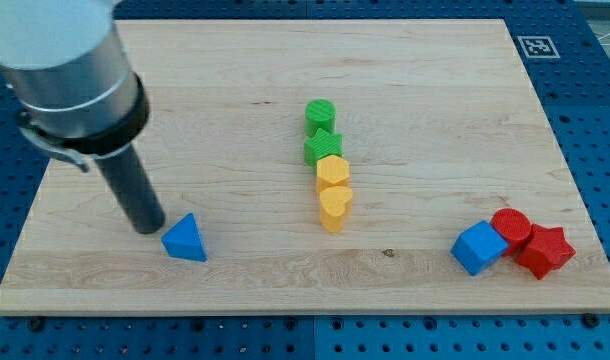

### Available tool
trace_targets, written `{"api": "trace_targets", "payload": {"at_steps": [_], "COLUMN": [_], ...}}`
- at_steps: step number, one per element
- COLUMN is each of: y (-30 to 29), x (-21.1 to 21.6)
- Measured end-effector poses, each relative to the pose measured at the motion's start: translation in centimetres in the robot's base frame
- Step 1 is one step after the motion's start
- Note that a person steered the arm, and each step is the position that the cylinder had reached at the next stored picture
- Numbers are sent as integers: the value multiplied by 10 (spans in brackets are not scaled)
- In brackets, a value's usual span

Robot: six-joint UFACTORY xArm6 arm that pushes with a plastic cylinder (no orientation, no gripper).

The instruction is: Push the blue triangle below to the yellow heart

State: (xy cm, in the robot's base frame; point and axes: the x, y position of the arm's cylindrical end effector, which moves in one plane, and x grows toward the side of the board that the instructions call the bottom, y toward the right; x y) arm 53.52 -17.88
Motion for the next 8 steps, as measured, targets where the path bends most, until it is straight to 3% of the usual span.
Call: {"api": "trace_targets", "payload": {"at_steps": [1, 2, 6, 8], "y": [-10, -10, 68, 71], "x": [2, 36, 37, 30]}}
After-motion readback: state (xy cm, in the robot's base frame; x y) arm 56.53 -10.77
